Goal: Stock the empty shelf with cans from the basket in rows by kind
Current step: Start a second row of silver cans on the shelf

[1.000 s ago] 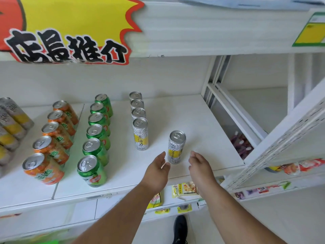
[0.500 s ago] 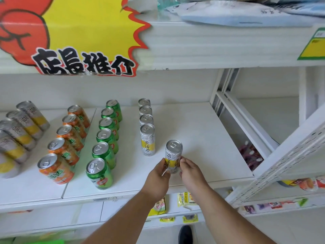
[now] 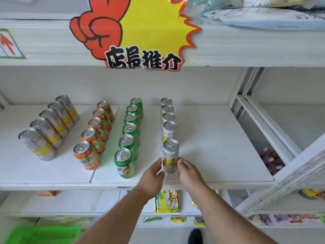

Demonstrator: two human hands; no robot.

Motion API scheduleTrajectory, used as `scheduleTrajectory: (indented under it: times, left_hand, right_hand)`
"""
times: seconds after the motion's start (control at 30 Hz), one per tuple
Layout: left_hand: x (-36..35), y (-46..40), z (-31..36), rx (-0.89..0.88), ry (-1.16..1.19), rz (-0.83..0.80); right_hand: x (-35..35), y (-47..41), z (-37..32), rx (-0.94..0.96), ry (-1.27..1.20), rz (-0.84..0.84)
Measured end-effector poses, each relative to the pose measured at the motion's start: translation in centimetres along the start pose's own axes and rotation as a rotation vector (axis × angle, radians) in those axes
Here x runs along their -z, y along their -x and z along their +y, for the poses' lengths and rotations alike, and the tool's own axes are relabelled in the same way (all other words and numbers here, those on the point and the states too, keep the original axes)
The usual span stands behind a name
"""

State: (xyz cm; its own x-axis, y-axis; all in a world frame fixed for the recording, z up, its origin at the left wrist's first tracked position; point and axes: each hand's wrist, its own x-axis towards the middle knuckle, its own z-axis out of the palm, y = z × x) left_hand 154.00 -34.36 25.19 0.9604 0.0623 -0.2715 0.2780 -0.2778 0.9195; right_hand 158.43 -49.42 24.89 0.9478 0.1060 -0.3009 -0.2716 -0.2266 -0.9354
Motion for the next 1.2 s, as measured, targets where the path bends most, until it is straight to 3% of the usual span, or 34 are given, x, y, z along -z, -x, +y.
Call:
scheduleTrajectory:
  times: [0.4,1.2]
  left_hand:
    - [-0.8,-1.5,-0.7,-0.074,0.046,-0.019]
    - [-0.4,-4.4,0.7,-0.033,0.026,0.024]
  right_hand:
    - [0.2,-0.3,0.7,0.063,0.019,0.004]
    - [-0.3,-3.4,0.0,0.053,-0.046,-0.018]
